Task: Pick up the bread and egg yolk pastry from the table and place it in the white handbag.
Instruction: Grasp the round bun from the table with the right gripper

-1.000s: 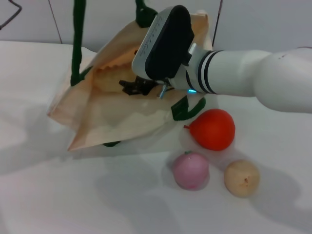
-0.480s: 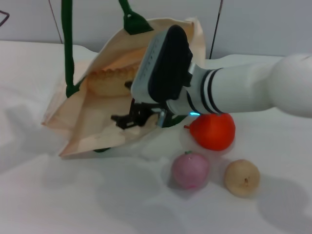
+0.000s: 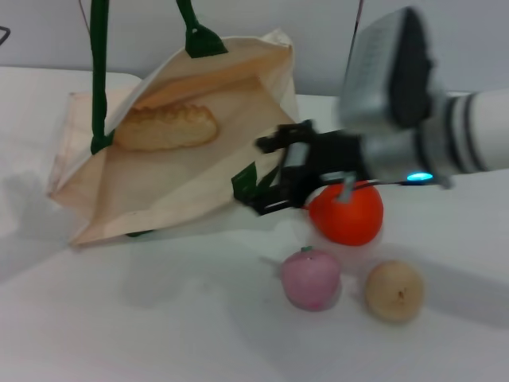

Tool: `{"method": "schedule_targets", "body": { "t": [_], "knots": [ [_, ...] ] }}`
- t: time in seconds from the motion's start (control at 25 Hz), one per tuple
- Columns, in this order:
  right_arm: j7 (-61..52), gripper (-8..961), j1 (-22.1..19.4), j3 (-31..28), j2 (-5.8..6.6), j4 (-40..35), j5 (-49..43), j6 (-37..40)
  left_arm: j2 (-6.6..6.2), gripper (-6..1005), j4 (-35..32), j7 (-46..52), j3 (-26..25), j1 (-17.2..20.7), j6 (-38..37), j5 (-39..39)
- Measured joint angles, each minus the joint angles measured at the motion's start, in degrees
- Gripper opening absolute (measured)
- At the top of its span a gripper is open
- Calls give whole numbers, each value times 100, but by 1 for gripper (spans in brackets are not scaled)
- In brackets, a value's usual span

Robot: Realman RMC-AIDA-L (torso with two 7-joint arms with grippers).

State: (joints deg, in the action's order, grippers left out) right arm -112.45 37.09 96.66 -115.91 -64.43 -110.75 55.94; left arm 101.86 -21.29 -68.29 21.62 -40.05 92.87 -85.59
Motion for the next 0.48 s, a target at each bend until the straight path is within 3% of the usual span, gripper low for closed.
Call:
{"method": "schedule_targets", "body": {
  "t": [0.28, 0.48],
  "knots": [
    [248, 893, -526, -1760, 7, 52, -166, 1378, -11, 209, -8, 44, 0, 59, -5, 4],
    [186, 892, -726, -2376, -12, 103, -716, 2156, -48, 211, -6, 76, 0, 115, -7, 17]
  ]
}}
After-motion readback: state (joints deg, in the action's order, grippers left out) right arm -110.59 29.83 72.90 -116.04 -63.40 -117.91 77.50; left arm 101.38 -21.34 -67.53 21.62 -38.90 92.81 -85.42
